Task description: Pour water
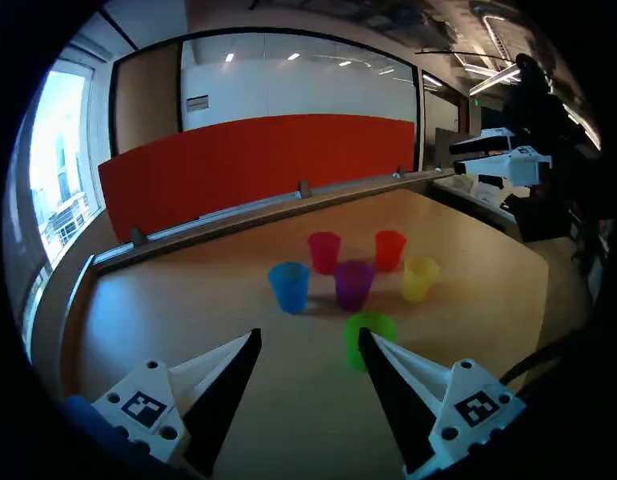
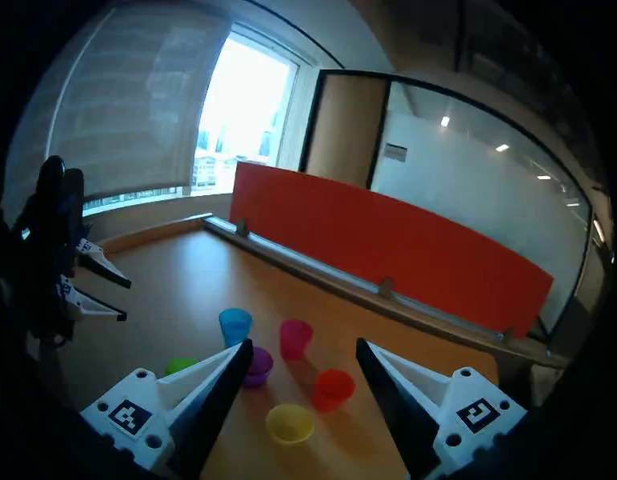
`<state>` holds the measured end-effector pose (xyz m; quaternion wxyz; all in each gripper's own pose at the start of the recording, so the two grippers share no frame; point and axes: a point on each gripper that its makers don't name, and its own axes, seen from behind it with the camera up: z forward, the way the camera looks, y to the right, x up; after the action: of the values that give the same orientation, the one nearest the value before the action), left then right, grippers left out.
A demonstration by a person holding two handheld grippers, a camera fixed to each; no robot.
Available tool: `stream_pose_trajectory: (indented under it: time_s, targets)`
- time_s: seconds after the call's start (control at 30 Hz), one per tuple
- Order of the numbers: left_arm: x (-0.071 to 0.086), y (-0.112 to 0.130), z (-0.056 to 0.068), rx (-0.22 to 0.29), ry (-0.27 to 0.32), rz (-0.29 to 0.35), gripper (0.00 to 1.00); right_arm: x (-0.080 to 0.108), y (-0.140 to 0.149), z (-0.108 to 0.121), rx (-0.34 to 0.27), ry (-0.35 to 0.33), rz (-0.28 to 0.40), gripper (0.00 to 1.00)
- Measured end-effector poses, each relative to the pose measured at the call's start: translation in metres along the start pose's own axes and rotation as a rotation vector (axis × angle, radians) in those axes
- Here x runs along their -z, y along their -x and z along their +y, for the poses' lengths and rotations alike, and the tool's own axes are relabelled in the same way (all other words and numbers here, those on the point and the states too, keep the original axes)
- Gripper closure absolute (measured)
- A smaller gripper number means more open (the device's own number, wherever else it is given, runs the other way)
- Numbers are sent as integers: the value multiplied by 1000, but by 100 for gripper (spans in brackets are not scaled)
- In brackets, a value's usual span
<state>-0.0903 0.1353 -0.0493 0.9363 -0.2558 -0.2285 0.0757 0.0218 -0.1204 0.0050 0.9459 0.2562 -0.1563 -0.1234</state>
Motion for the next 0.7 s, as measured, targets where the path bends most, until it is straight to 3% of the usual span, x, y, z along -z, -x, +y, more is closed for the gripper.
stream_pose_trajectory:
  time_s: [0.4,0.7]
  targets:
    - [-21,24,30,11,57,-34,10,-30,-5,-17,28,-63,-8,0]
    - [-46,49,50,-36,84,-90,10,-44,-5,-22,22,-85,-13,0]
